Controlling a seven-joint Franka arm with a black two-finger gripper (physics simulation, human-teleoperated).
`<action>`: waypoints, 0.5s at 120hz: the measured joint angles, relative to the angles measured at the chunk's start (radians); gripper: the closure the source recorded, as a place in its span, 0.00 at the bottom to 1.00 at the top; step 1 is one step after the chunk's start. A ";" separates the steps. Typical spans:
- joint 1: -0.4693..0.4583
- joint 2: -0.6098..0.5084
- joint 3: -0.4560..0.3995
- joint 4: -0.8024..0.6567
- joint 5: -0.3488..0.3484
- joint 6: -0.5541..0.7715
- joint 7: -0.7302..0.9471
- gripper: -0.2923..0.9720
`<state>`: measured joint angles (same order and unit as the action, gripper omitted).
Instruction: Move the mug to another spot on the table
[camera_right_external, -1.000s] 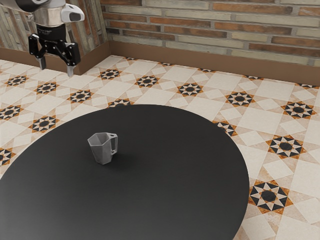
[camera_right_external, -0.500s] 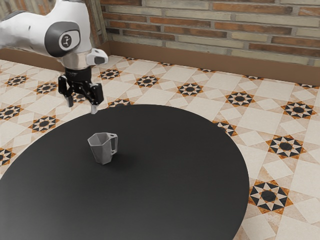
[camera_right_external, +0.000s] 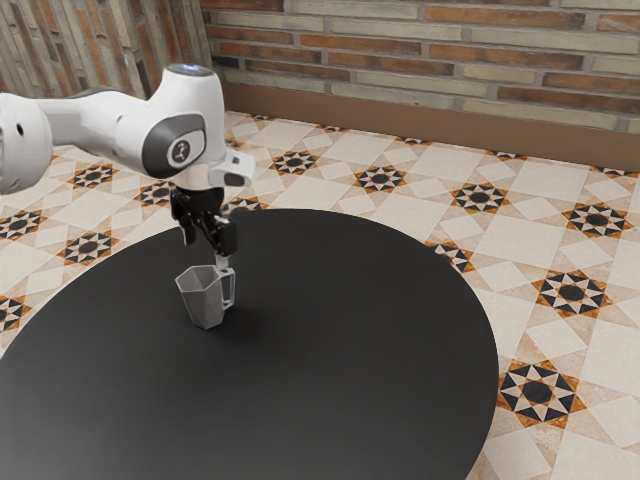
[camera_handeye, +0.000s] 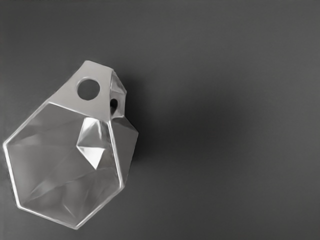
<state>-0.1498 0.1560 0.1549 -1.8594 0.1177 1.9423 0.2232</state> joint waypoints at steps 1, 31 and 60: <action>0.003 0.003 0.000 0.001 0.000 0.003 0.004 0.23; 0.045 0.096 0.000 0.011 -0.007 0.103 0.119 0.23; 0.060 0.164 0.002 0.048 -0.011 0.162 0.201 0.23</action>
<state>-0.0894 0.3203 0.1564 -1.8110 0.1062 2.1046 0.4241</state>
